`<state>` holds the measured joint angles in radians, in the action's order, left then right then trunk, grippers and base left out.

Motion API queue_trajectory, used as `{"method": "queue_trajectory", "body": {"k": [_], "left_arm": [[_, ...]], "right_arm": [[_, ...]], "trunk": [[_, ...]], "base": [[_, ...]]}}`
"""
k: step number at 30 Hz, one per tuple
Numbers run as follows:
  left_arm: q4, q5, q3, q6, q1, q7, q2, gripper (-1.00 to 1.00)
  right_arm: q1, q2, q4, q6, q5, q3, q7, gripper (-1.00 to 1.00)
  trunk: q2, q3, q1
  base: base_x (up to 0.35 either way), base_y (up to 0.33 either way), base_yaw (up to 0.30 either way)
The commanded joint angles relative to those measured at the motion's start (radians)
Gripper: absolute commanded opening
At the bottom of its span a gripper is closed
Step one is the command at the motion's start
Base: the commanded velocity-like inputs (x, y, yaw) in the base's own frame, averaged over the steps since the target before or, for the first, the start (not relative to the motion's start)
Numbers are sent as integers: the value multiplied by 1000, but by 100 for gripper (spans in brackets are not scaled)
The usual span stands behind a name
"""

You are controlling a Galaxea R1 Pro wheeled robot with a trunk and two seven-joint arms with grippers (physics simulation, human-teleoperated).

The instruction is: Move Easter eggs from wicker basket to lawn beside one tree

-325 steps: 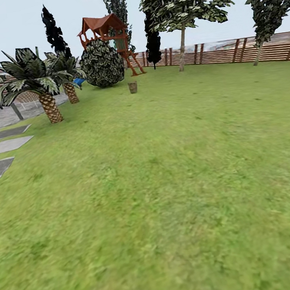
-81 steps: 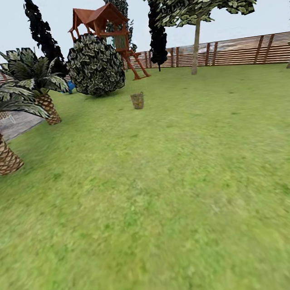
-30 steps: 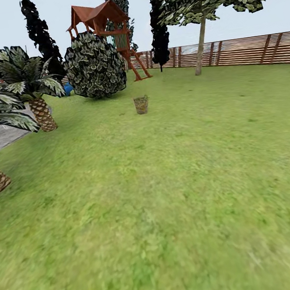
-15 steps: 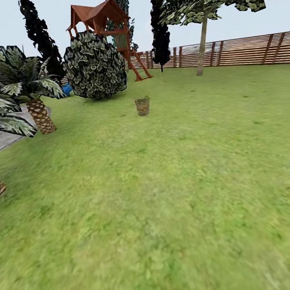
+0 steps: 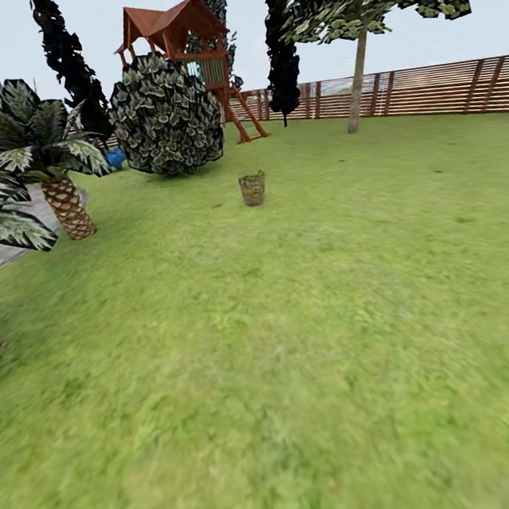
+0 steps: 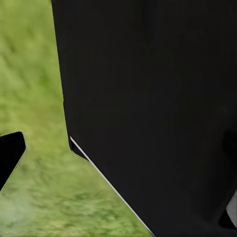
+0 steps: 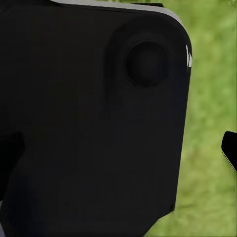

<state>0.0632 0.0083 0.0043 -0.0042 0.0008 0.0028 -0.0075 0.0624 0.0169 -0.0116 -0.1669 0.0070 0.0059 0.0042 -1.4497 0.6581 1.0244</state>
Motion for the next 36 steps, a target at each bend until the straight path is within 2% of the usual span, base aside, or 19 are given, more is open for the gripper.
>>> {"method": "queue_trajectory", "body": {"k": [1,36], "left_arm": [[1,1,0,0,0,0,0,100],[0,1,0,0,0,0,0,100]], "right_arm": [[0,0,1,-3,1,0,1,100],[0,0,1,-3,-1,-1,0,100]], "trunk": [[0,1,1],[0,1,1]], "base": [[340,74,0],[340,74,0]]}}
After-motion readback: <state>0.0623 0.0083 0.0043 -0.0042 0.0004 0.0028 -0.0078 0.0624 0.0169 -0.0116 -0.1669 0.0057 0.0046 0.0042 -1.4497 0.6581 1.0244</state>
